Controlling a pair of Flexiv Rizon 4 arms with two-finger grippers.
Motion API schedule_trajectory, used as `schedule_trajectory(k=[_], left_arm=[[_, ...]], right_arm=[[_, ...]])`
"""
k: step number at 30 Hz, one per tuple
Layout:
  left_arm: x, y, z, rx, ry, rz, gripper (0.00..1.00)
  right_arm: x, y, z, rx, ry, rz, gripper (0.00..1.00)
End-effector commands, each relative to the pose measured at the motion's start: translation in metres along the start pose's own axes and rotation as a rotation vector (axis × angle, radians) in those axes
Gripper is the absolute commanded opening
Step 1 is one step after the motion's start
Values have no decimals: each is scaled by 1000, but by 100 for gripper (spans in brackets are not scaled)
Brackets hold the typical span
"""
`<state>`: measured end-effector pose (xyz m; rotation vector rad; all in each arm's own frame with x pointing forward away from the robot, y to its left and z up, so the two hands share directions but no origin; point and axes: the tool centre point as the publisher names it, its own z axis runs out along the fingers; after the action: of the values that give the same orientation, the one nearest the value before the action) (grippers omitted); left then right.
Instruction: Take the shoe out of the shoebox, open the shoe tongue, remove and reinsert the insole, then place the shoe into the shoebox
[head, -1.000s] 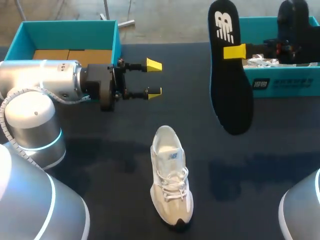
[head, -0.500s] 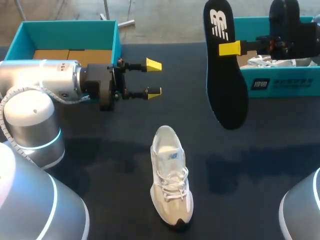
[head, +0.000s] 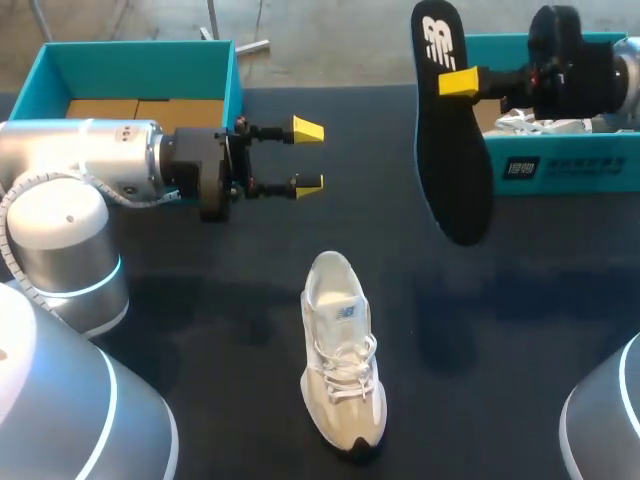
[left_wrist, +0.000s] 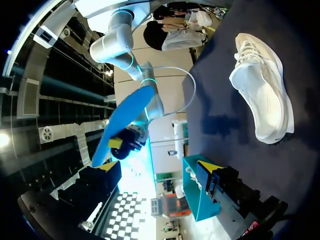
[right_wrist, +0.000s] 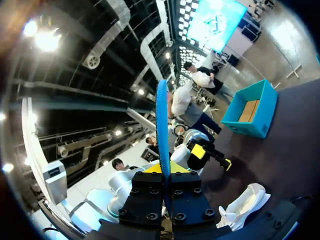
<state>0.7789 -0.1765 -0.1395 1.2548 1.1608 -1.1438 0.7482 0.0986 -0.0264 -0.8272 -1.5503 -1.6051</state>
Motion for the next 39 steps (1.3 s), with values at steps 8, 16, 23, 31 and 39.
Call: schedule_trajectory(k=[8, 16, 23, 31, 39], left_arm=[[1, -1, 1, -2, -2, 2, 100], [1, -1, 1, -2, -2, 2, 100], [1, -1, 1, -2, -2, 2, 100], [1, -1, 1, -2, -2, 2, 100], [1, -1, 1, -2, -2, 2, 100]], right_arm=[[-62, 17, 1, -25, 35, 147, 0], [-62, 17, 1, -25, 35, 147, 0], [-80, 30, 5, -38, 0, 230, 0], [-111, 40, 5, -73, -27, 356, 0], [-128, 47, 10, -77, -73, 462, 0]])
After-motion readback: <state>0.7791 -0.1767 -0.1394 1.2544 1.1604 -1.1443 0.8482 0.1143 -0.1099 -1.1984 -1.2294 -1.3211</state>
